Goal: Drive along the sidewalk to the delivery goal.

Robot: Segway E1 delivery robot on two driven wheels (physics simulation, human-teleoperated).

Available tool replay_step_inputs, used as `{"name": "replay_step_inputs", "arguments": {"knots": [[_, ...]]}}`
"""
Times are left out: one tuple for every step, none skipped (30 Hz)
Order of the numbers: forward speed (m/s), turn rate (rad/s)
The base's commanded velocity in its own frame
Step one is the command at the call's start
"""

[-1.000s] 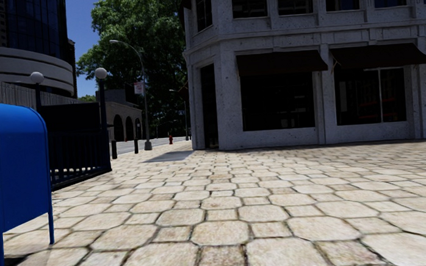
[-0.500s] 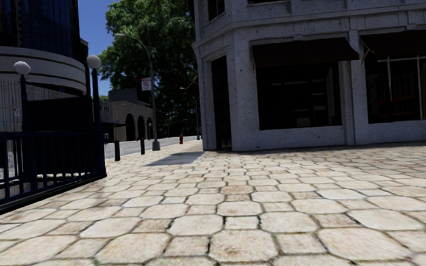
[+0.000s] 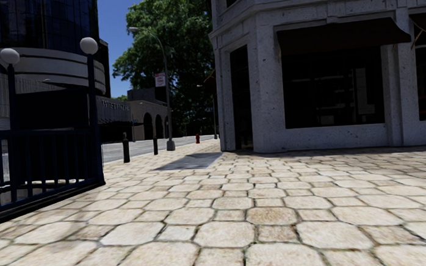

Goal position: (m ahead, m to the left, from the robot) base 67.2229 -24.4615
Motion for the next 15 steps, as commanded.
{"name": "replay_step_inputs", "arguments": {"knots": [[2.0,0.28],[2.0,0.28],[2.0,0.28],[2.0,0.28],[2.0,0.28],[2.0,0.28],[2.0,0.28],[2.0,0.28],[2.0,0.28],[2.0,0.28],[2.0,0.28],[2.0,0.28],[2.0,0.28],[2.0,0.28],[2.0,0.28]]}}
